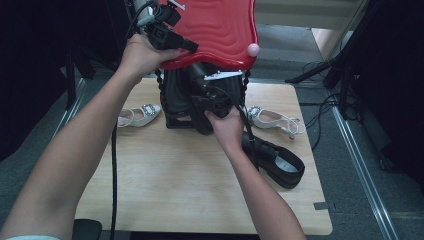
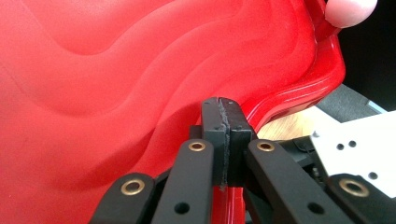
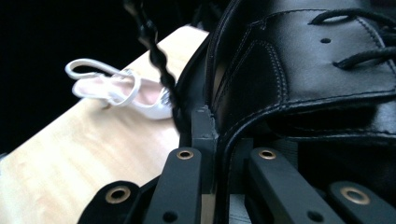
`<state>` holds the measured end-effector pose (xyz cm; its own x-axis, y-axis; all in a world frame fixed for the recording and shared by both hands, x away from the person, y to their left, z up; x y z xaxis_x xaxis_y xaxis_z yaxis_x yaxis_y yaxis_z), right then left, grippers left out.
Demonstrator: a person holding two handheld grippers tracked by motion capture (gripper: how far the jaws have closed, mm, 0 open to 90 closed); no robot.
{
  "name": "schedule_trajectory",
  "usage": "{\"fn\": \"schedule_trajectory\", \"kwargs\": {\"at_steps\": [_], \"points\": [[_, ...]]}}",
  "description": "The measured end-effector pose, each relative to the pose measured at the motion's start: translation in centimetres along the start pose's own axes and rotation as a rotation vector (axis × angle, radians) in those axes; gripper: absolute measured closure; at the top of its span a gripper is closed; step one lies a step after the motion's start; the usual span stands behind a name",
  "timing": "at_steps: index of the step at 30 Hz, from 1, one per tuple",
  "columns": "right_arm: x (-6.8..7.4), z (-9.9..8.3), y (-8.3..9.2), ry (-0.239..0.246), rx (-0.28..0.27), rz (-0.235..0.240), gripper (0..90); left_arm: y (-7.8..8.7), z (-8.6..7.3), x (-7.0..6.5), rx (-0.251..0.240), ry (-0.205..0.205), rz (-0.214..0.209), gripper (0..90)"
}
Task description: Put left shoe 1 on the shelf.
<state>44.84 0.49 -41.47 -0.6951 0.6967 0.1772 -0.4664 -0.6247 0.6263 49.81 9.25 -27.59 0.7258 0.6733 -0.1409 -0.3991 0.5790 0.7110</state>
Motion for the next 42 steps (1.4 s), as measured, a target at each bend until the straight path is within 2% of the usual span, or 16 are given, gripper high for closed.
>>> {"fn": "schedule_trajectory", "kwargs": {"at_steps": [5, 9, 19, 23, 24, 25, 27, 28, 29, 31, 32, 35, 36, 38, 42], "points": [[-0.1, 0.8, -1.1, -0.024, -0.034, -0.01, 87.1, 0.0, 0.0, 0.0, 0.001, 0.002, -0.001, 90.0], [0.0, 1.1, -1.7, -0.01, -0.05, -0.048, 86.8, 0.1, -0.1, 0.0, 0.002, 0.001, -0.001, 90.0], [0.5, 1.3, -2.6, 0.001, -0.032, -0.079, 84.3, 0.0, -0.1, 0.1, 0.0, 0.0, 0.004, 90.0], [0.7, 1.3, -2.7, -0.004, -0.028, -0.075, 81.8, 0.0, 0.0, 0.0, -0.001, 0.002, 0.007, 90.0], [0.9, 1.4, -2.9, -0.015, -0.012, -0.06, 76.9, 0.0, 0.0, 0.1, -0.002, 0.003, 0.008, 90.0], [1.1, 1.4, -3.0, -0.024, -0.002, -0.041, 76.5, 0.0, 0.0, 0.0, -0.002, 0.003, 0.008, 90.0], [1.2, 1.4, -3.0, -0.026, 0.008, -0.036, 76.5, 0.0, 0.0, 0.0, -0.002, 0.002, 0.009, 90.0], [1.4, 1.5, -3.1, -0.015, 0.012, -0.015, 74.5, 0.0, 0.0, 0.0, -0.002, -0.002, 0.011, 90.0], [1.6, 1.5, -3.3, -0.003, 0.012, -0.014, 74.1, 0.0, 0.0, 0.0, -0.005, -0.002, 0.011, 90.0], [1.8, 1.4, -3.5, 0.01, 0.022, -0.022, 74.1, 0.0, -0.1, 0.0, -0.006, -0.002, 0.012, 90.0], [2.2, 1.3, -3.8, 0.027, 0.026, -0.043, 75.0, 0.0, -0.1, 0.0, -0.007, -0.003, 0.011, 90.0], [2.2, 1.4, -3.7, 0.017, 0.02, -0.039, 74.1, 0.0, -0.1, 0.0, -0.009, -0.003, 0.012, 90.0], [2.1, 1.4, -3.6, -0.006, 0.015, -0.016, 69.8, 0.0, -0.1, 0.0, -0.01, -0.003, 0.013, 90.0], [2.0, 1.5, -3.3, -0.015, 0.015, -0.006, 69.7, 0.0, -0.1, 0.0, -0.01, -0.004, 0.012, 90.0], [2.0, 1.5, -2.5, -0.012, 0.018, 0.003, 69.2, 0.0, -0.1, 0.0, -0.01, -0.003, 0.014, 90.0]]}}
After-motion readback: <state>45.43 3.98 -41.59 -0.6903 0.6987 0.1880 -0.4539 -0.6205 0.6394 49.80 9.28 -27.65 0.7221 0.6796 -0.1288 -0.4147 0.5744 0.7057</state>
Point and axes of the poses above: each handheld gripper's, and its own axes: y roughly backward along the jaws, z roughly out of its top, x roughly to its left, the point moved 7 cm from there along -y, roughly forward along the jaws, and after that the axes turned 6 degrees about x, right-handed, at the moved point
